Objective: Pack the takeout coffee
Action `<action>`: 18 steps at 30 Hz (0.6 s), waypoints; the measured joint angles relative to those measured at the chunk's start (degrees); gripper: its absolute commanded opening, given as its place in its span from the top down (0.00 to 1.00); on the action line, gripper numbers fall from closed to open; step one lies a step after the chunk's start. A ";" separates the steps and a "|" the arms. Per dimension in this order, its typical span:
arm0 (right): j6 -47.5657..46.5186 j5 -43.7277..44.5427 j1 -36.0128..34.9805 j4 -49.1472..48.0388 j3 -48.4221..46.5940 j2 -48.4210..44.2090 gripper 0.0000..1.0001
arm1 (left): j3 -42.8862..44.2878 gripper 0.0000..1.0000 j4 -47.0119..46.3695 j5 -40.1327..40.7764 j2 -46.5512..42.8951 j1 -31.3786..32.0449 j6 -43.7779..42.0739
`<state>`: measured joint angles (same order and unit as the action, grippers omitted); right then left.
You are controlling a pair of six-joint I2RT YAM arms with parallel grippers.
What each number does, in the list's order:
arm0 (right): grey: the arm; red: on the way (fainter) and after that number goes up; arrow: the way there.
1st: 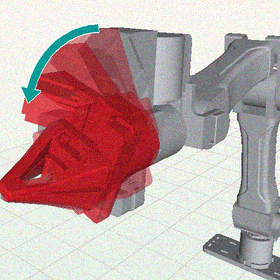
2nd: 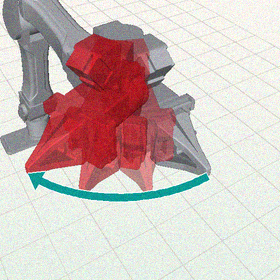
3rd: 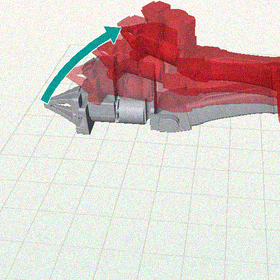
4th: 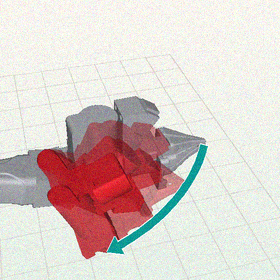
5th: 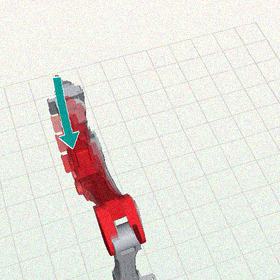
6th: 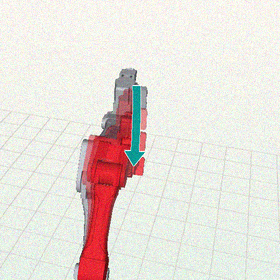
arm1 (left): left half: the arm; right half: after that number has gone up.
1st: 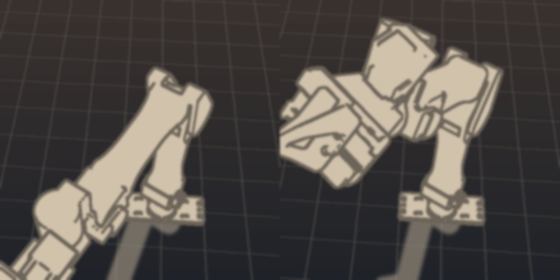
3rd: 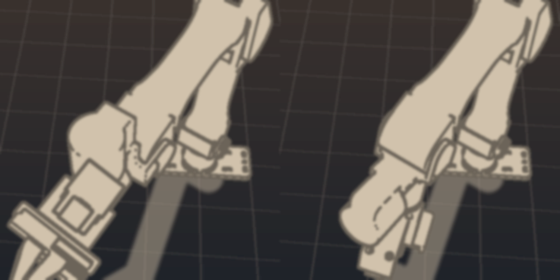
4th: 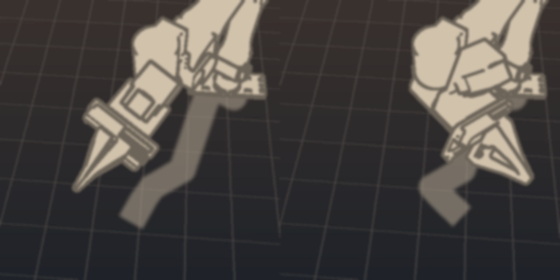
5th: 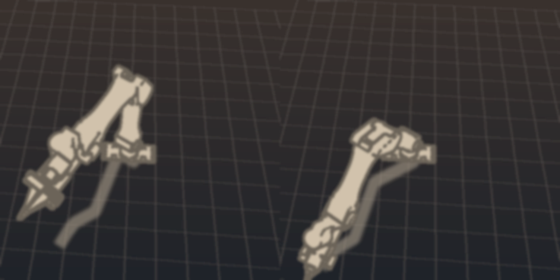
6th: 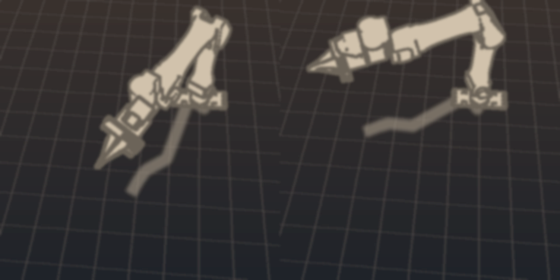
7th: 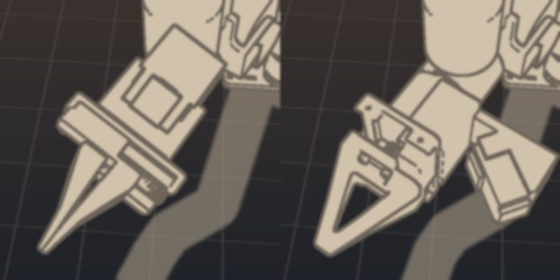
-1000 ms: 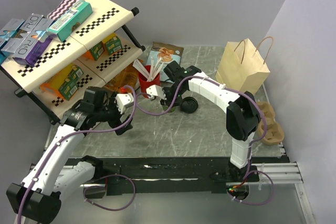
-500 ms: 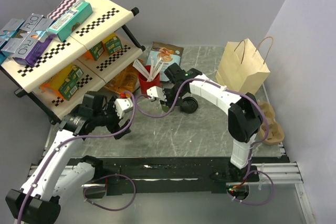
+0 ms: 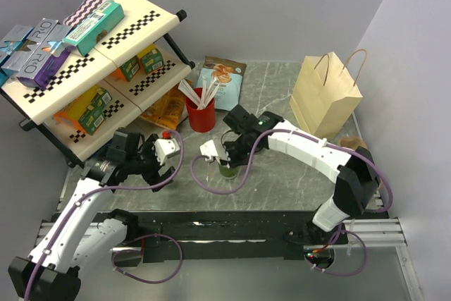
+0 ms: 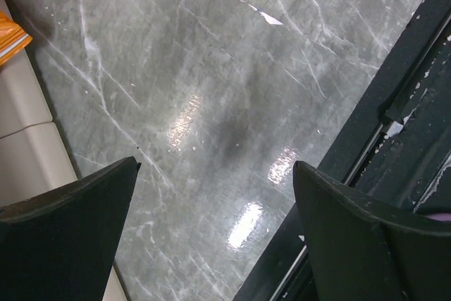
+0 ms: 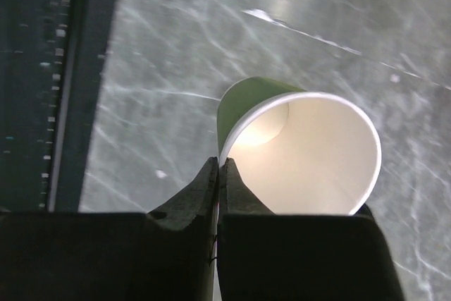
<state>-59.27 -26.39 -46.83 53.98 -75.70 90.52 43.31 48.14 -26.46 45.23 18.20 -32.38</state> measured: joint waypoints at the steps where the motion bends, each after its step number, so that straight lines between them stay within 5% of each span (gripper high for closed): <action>1: 0.28 -0.22 -0.50 0.07 0.52 -0.44 1.00 | 0.00 0.02 -0.26 0.00 0.35 0.00 -0.02; 10: 3.54 -1.75 -1.95 0.04 2.64 -0.81 0.71 | 0.00 0.02 -0.76 0.00 1.51 0.00 -1.07; 18: 1.92 -1.92 -1.44 2.54 2.64 -4.68 0.64 | 0.00 0.02 -0.59 0.02 1.51 0.00 -1.60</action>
<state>-57.34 -28.32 -48.27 56.51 -73.06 85.84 43.31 47.55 -26.44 46.74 18.20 -33.98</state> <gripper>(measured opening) 0.362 0.981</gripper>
